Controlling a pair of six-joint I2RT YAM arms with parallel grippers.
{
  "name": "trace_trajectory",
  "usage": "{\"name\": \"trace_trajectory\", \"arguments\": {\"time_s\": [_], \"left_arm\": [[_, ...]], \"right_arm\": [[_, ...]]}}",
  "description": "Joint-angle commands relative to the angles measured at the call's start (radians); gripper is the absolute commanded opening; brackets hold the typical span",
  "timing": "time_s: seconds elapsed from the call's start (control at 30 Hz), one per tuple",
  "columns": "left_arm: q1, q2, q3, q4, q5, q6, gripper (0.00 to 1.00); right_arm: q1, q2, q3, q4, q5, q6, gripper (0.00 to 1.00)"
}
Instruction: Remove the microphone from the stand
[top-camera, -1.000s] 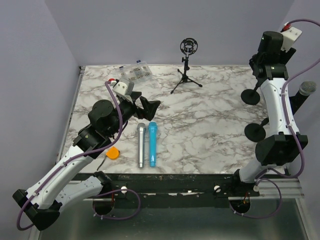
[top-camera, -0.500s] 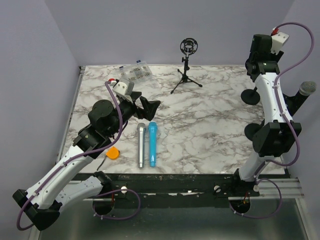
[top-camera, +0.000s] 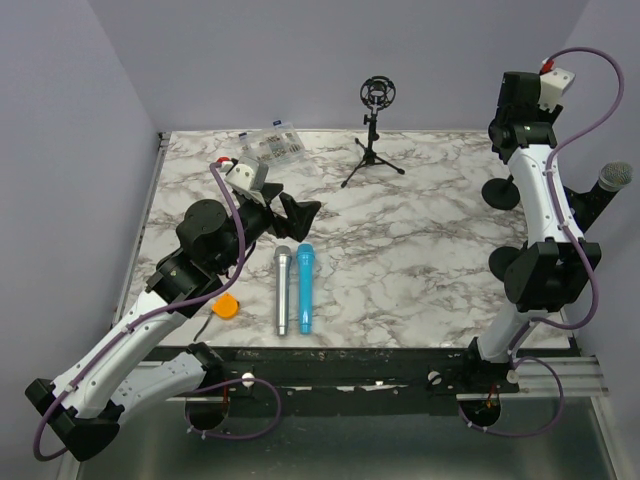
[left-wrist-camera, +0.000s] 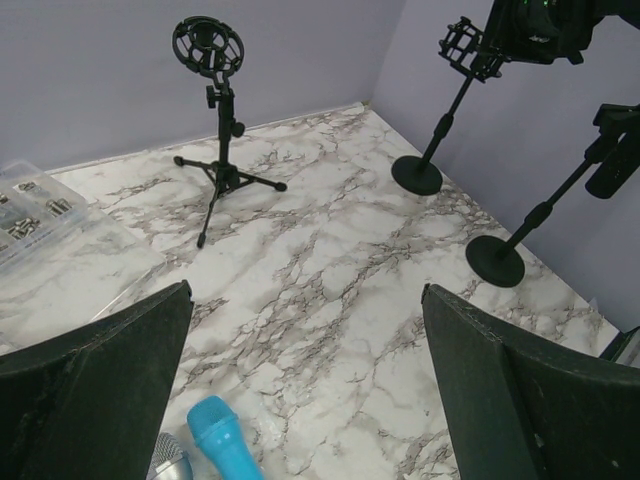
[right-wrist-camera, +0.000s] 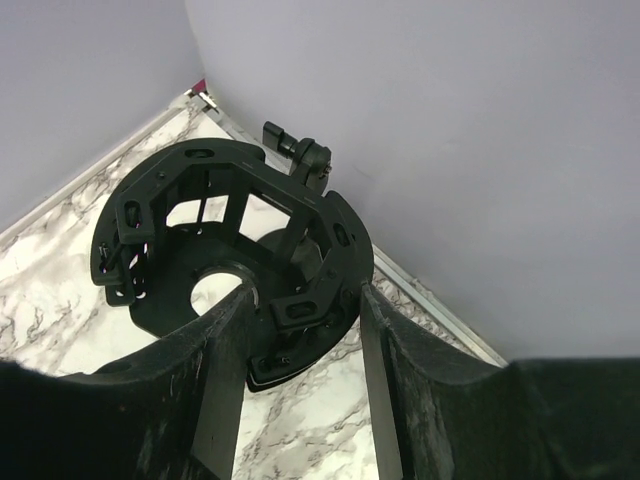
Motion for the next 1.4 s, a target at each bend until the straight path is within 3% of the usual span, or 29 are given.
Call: {"name": "trace_trajectory", "arguments": {"time_s": [0.0,0.17,0.63,0.87,1.13,1.37], "left_arm": [[-0.005,-0.009,0.035,-0.006,0.023,0.007,0.96],[-0.005,-0.012,0.035,-0.006,0.021,0.008,0.96],[-0.005,-0.014,0.035,-0.006,0.024,0.008,0.96],[-0.001,-0.016,0.037,-0.008,0.023,0.007,0.96],[0.001,-0.008,0.039,-0.008,0.023,0.004,0.96],[0.010,-0.011,0.042,-0.012,0.024,0.011,0.96]], "right_arm": [[0.001,0.030,-0.010,-0.006,0.035,0.003,0.46],[0.001,0.039,0.004,-0.018,0.020,0.012,0.40],[0.058,0.073,0.223,-0.233,-0.104,0.053,0.01],[0.095,0.052,0.316,-0.348,-0.194,0.073,0.01],[0.165,-0.013,0.266,-0.438,-0.393,-0.019,0.01],[0.253,-0.166,0.049,-0.287,-0.639,-0.190,0.01]]}}
